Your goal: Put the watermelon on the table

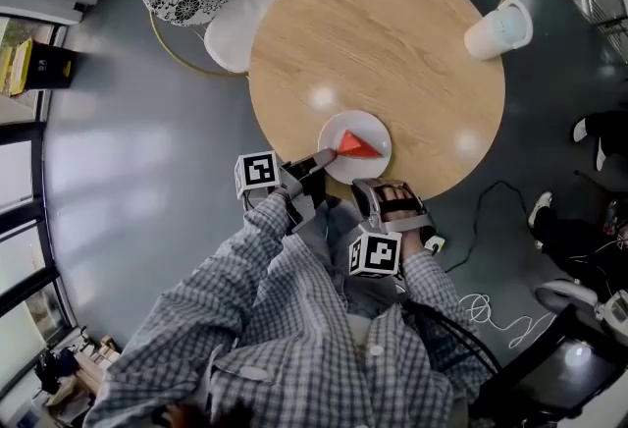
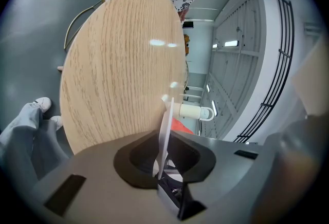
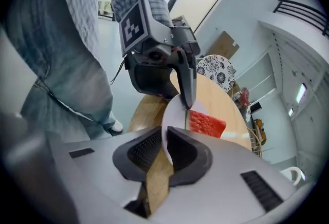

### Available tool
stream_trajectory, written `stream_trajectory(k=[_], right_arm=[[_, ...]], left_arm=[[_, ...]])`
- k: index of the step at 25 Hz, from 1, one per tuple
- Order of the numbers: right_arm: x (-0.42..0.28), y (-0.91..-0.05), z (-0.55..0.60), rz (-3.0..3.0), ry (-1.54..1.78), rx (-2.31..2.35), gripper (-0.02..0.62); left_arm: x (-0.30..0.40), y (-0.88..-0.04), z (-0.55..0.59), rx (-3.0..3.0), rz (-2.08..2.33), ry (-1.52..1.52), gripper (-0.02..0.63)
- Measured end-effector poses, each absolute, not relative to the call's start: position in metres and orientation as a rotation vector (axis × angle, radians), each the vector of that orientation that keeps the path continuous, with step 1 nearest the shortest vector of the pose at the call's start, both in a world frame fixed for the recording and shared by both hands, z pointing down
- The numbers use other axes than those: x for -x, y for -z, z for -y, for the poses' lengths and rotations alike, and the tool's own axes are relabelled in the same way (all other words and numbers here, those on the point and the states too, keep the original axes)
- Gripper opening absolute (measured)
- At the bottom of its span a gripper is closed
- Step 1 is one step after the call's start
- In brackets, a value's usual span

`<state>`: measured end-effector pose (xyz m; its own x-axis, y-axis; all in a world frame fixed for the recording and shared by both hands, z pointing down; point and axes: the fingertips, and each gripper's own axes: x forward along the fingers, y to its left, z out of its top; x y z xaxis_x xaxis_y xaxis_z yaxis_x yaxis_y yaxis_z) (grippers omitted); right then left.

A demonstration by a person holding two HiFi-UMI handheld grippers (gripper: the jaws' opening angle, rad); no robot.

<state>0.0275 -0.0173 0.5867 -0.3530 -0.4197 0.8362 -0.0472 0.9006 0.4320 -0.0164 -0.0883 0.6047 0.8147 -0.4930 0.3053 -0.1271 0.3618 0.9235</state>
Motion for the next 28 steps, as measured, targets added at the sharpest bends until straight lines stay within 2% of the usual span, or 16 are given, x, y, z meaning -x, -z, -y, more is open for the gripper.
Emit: stream_trajectory(k=[8,9,11,13,22,28], right_arm=[[-0.028,-0.584,0.017,1.910,0.346,-0.355,0.041],[-0.027,-0.583,0.017,1.910,0.342,-0.359,0.041],[-0.025,-0.582,0.016,1.907,0.345,-0.357,0.041],[-0.025,-0.583,0.016,1.906,0.342,-0.347,0.041],[-0.020,-0.593,0.016,1.915,0.308,-0.293,0.043],[-0.021,-0.607,0.012,1.910,0.273,-0.277,0.043]], left_arm=[[0.014,-0.594,0.090,-1.307,0.603,0.241,0.056],[0.014,-0.593,0.090,-1.308,0.594,0.250,0.068],[0.015,-0.586,0.091,-1.289,0.574,0.293,0.158],[0.018,-0.576,0.095,-1.275,0.565,0.358,0.193],[0.065,-0.568,0.077,-1.272,0.629,0.396,0.192],[0.068,-0.555,0.067,-1.331,0.605,0.432,0.172]])
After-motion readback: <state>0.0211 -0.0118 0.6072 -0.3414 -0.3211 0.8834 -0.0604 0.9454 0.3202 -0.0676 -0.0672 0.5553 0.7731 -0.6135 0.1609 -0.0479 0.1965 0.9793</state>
